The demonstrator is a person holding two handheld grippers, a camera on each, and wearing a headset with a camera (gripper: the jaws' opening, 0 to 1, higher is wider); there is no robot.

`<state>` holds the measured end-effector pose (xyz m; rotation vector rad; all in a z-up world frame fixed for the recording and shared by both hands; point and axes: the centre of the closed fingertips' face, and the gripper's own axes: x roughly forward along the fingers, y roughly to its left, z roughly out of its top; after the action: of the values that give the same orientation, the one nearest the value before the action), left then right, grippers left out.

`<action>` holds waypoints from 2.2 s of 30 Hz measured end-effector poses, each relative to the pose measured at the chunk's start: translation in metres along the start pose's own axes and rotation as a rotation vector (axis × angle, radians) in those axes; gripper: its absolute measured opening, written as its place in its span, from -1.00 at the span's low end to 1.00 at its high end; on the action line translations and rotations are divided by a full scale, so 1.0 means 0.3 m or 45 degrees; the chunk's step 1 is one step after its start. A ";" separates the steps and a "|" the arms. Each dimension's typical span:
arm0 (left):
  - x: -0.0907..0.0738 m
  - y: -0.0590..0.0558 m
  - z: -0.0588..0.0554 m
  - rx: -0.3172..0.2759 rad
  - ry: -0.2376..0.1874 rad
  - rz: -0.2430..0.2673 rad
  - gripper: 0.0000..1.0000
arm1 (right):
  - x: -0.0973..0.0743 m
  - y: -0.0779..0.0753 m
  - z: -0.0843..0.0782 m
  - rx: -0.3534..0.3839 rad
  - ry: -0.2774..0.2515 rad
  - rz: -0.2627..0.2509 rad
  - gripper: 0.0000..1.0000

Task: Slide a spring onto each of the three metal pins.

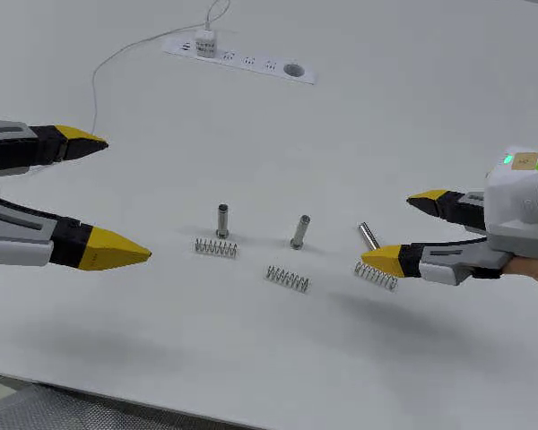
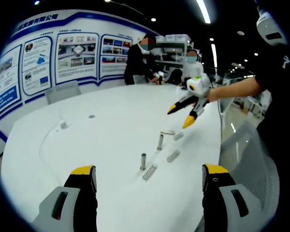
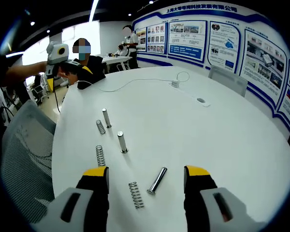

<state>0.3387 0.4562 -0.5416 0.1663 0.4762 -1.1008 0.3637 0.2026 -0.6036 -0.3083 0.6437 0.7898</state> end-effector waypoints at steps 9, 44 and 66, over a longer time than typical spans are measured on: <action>0.011 -0.003 0.003 -0.010 -0.005 -0.008 0.85 | 0.018 -0.024 -0.015 0.023 0.010 -0.022 0.15; -0.002 -0.011 0.001 -0.066 -0.036 0.027 0.79 | 0.166 -0.094 -0.097 0.191 0.119 -0.143 -0.42; -0.007 -0.012 0.003 -0.091 -0.048 0.046 0.76 | 0.197 -0.100 -0.135 0.281 0.182 -0.164 -0.70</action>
<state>0.3351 0.4560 -0.5394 0.0908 0.4769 -1.0486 0.4000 0.1957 -0.6719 -0.2035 0.8300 0.5708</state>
